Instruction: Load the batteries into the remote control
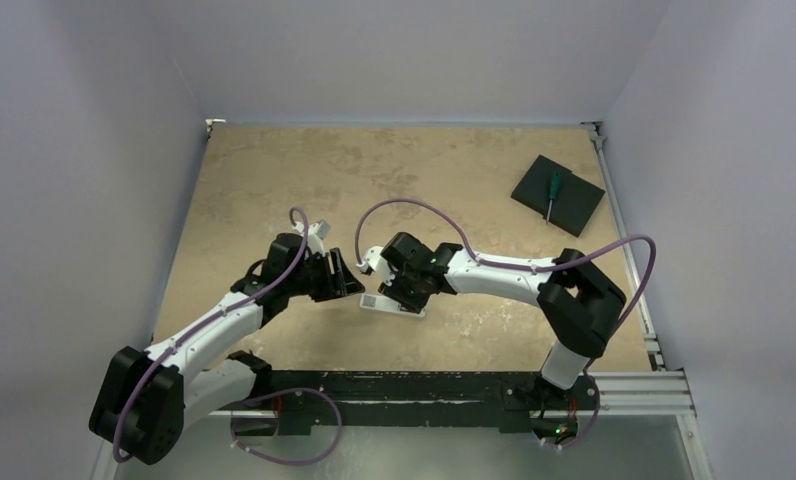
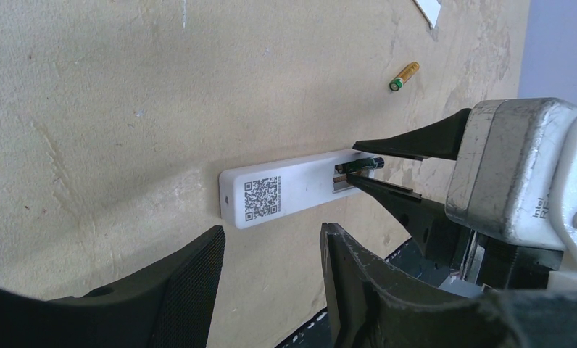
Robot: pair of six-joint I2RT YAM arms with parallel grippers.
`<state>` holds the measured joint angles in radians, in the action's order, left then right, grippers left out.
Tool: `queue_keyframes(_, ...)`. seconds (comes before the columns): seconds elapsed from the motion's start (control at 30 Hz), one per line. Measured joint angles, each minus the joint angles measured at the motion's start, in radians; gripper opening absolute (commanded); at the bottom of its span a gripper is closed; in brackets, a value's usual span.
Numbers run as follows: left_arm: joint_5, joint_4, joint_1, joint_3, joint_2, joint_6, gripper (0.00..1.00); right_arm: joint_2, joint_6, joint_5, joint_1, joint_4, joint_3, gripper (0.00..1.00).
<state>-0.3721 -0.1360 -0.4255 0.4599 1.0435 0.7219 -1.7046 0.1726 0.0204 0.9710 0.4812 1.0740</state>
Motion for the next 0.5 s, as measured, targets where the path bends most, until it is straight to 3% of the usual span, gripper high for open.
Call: queue_keyframes(0.5,0.000,0.000,0.000,0.000,0.000,0.000,0.51,-0.004,-0.003,0.000,0.004,-0.005,0.000,0.39)
